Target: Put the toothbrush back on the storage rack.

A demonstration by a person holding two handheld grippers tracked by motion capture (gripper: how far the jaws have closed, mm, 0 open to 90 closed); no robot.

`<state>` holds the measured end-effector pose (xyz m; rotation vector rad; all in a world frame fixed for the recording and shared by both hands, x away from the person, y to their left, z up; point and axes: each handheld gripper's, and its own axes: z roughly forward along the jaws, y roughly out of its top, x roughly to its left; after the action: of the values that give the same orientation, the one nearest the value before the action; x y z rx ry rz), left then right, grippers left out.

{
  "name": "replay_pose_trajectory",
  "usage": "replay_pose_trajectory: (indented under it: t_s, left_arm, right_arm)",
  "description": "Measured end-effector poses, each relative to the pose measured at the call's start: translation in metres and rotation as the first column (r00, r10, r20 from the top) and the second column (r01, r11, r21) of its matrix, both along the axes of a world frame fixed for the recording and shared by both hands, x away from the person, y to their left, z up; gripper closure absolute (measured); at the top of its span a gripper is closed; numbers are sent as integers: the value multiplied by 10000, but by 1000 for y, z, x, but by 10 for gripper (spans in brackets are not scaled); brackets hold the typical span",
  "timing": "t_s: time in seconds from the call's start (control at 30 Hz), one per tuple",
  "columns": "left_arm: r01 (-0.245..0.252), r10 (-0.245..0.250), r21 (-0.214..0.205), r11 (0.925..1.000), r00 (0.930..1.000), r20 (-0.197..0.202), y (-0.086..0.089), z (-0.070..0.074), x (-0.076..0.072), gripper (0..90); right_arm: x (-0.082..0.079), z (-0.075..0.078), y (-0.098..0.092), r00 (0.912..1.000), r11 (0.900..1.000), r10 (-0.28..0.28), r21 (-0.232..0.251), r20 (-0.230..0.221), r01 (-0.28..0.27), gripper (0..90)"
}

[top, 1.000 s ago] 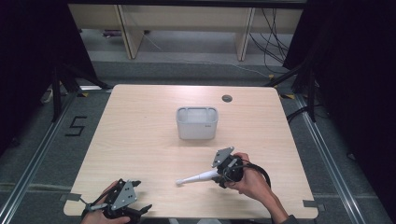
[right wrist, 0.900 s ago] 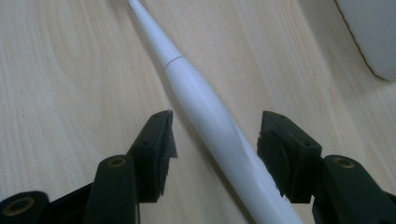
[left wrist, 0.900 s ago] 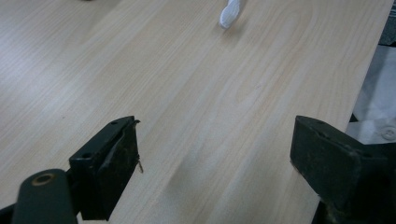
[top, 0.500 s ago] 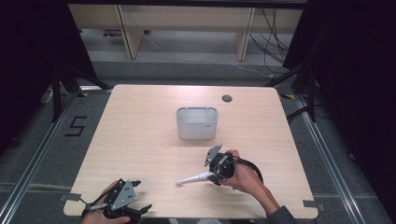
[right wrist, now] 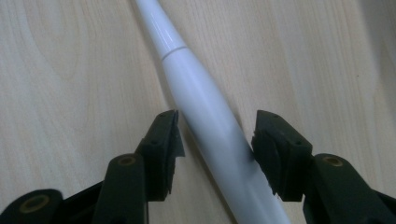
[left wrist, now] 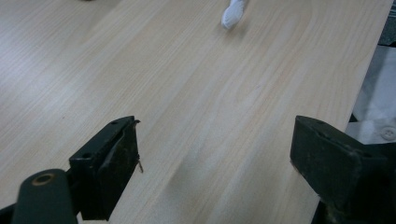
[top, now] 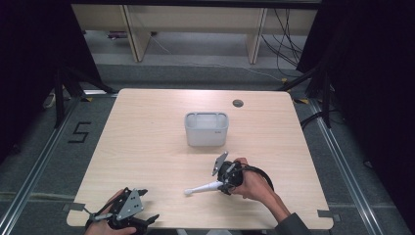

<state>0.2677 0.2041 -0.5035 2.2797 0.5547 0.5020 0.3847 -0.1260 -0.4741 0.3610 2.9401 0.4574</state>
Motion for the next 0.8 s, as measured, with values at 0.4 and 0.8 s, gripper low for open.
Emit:
replay_pose_trajectory:
  t_s: [0.4, 0.8]
  left_arm:
    - [-2, 2, 12, 10000, 10000, 1, 0, 0, 0, 148]
    - [-6, 6, 5, 10000, 10000, -4, 0, 0, 0, 148]
  right_arm:
    - [0, -3, 0, 9999, 9979, 167, -619, -38, -169, 602]
    - [-2, -2, 5, 9970, 9920, -380, -1230, -673, 295, 652]
